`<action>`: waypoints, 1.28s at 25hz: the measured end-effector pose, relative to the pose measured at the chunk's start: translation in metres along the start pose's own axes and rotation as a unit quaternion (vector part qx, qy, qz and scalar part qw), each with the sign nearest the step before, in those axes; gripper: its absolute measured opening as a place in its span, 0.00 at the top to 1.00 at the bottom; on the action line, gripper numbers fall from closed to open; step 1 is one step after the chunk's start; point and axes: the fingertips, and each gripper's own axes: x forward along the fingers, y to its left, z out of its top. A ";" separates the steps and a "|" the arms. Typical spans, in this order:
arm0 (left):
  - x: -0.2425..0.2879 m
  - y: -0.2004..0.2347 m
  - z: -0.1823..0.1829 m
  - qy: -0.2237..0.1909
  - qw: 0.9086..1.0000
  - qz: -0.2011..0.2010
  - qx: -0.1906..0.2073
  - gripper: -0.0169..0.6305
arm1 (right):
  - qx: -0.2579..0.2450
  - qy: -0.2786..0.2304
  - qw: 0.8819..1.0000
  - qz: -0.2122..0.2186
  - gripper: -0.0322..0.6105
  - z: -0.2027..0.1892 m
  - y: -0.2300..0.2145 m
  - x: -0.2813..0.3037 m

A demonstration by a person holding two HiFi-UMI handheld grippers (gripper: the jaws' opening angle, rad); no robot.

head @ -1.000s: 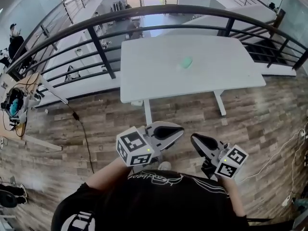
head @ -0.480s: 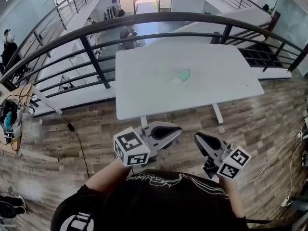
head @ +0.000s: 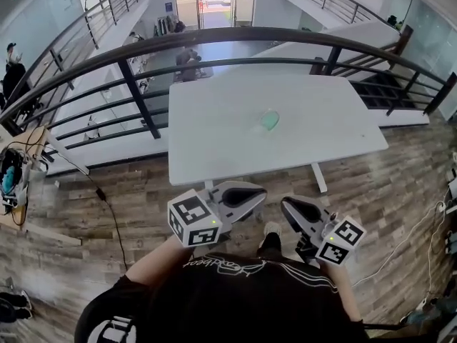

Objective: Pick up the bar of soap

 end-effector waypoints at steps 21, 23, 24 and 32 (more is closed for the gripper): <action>0.117 0.149 0.004 0.031 0.997 0.067 -0.018 0.96 | 0.032 0.019 0.997 0.064 0.92 0.032 -0.186 0.052; 0.135 0.168 0.009 0.032 0.997 0.070 -0.020 0.96 | 0.034 0.022 0.997 0.071 0.92 0.038 -0.210 0.058; 0.144 0.176 0.011 0.035 0.997 0.073 -0.021 0.96 | 0.036 0.023 0.996 0.074 0.92 0.041 -0.221 0.060; 0.207 0.227 0.009 0.058 0.994 0.089 -0.025 0.96 | 0.047 0.023 0.995 0.088 0.92 0.058 -0.302 0.066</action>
